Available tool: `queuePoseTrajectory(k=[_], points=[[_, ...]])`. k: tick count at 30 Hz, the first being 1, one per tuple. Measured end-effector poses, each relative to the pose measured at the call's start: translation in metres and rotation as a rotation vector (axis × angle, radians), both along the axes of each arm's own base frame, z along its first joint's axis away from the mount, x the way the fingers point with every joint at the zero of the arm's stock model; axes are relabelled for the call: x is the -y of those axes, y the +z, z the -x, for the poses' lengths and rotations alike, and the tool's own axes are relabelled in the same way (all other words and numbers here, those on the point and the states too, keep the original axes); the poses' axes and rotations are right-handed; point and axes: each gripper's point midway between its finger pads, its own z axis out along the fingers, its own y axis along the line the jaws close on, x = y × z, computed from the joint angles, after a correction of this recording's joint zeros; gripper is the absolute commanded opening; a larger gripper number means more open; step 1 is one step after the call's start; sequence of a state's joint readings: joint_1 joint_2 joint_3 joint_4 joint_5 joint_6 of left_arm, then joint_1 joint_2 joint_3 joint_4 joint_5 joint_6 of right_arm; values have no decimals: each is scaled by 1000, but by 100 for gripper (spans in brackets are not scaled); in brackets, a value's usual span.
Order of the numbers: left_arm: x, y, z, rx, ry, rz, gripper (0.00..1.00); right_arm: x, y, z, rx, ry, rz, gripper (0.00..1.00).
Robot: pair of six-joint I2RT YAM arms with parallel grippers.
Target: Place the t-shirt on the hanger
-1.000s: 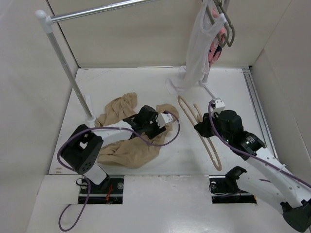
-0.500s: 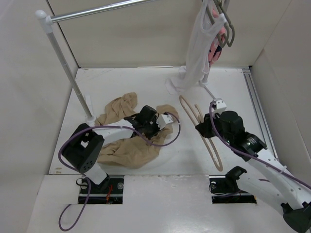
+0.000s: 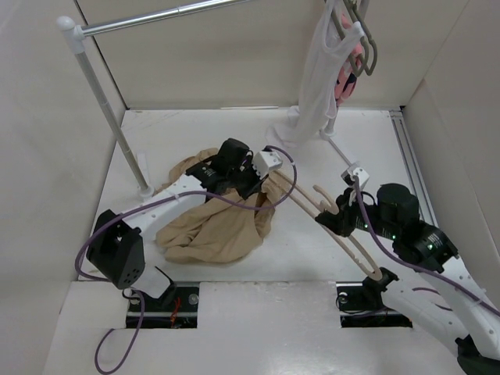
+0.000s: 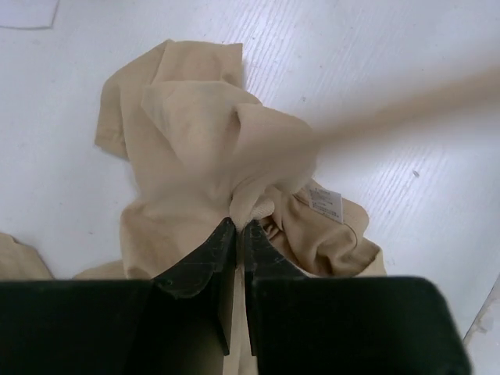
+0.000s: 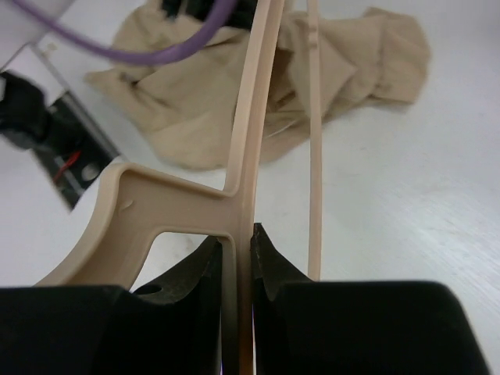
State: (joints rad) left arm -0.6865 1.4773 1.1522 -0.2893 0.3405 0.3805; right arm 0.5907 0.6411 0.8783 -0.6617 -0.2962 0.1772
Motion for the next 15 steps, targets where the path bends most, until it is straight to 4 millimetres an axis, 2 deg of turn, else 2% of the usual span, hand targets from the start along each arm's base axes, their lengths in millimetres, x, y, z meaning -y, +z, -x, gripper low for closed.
queuePoseTrajectory(k=[3,6,8,15], points=[[-3,-2,-3,-30,14,-8,0,-6,0,22,-30,97,-33,0],[-1,-3,-12,-51,27,-21,0,-7,-13,36,-89,147,-30,0],[1,-4,-17,-60,32,-29,0,-6,-21,44,-125,165,-21,0],[0,-4,-24,-59,45,-34,0,-16,-22,58,-155,237,-82,0]])
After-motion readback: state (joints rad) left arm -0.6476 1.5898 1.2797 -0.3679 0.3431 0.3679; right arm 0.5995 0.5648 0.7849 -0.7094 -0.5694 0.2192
